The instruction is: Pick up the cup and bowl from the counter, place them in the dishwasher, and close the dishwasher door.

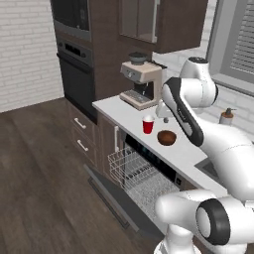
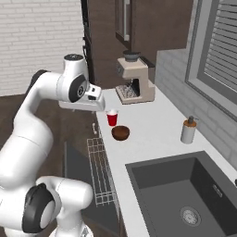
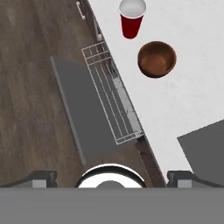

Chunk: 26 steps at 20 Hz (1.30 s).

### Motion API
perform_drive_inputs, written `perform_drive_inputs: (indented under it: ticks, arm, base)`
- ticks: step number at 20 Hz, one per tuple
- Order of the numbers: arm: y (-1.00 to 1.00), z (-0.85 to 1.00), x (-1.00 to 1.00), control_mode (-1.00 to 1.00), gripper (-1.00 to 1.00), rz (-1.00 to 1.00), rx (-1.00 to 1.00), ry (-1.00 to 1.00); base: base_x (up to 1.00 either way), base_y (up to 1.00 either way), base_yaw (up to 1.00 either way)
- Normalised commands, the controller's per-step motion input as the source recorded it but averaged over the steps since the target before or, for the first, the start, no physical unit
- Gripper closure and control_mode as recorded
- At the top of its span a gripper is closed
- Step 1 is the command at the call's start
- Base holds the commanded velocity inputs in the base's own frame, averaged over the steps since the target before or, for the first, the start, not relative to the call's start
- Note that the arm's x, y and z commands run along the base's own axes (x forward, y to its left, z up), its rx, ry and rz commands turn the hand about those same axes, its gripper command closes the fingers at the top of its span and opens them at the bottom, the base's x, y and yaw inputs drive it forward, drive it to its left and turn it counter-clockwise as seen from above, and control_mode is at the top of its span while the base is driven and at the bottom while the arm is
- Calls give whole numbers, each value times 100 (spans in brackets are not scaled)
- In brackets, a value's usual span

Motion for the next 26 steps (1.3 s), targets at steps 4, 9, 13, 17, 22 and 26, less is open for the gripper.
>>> perform_drive_inputs:
  ticks: [4, 9, 13, 17, 22, 26]
  arm:
    - [-77, -15, 53, -100, -100, 4, 0, 5]
    - [-39, -34, 82, -100, -100, 0, 0, 7]
    - [-2, -59, 81, -100, -100, 2, -5, 3]
    - [8, -77, 62, -100, -100, 0, -11, 3]
    - [14, -80, 34, -100, -100, 0, -13, 1]
    - [17, -72, 19, -100, -100, 0, -9, 4]
  base:
    - [0, 0, 0]
    - [0, 0, 0]
    - [0, 0, 0]
    - [0, 0, 0]
    - [0, 0, 0]
    - [0, 0, 0]
